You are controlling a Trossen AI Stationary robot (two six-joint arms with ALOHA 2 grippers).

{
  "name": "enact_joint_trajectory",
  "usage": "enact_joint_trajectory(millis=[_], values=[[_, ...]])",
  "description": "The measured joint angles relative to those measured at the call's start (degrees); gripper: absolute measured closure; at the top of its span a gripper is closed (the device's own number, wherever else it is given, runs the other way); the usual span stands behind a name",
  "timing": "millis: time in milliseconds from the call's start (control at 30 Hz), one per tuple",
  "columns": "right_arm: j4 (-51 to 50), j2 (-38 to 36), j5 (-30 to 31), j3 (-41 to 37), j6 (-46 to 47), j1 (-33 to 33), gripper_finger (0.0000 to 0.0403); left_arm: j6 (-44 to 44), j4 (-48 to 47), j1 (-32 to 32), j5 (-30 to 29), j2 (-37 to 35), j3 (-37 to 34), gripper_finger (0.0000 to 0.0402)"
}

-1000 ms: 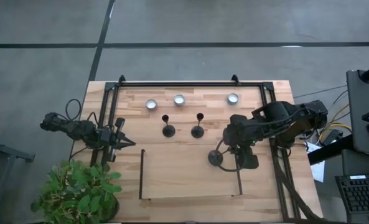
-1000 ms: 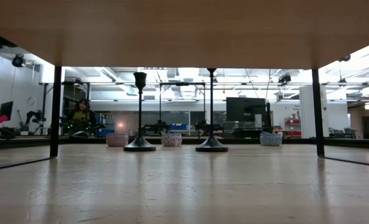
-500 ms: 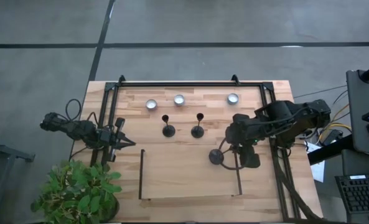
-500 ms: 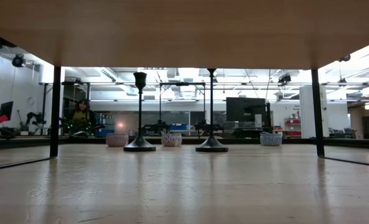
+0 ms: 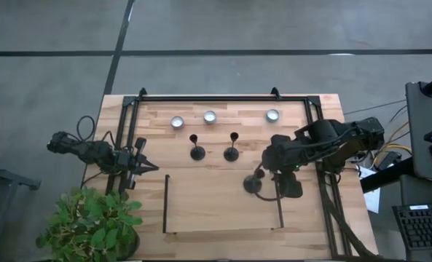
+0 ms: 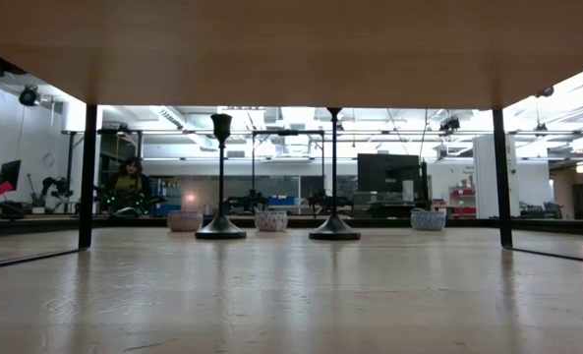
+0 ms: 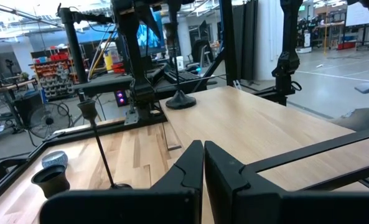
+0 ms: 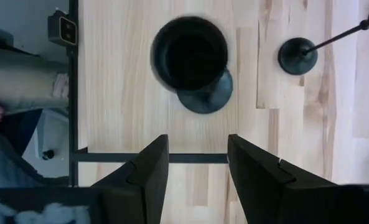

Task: Pick & Place candle stick holders
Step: Put the bottom candle holder on the shelf

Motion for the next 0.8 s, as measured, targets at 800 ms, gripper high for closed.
enact_joint_trajectory(millis=[800], values=[[1.3, -0.3, 3.6, -2.4, 14.2, 11.4, 0.0364, 0.0, 0.0, 0.0, 0.0, 0.0, 0.0, 0.039]])
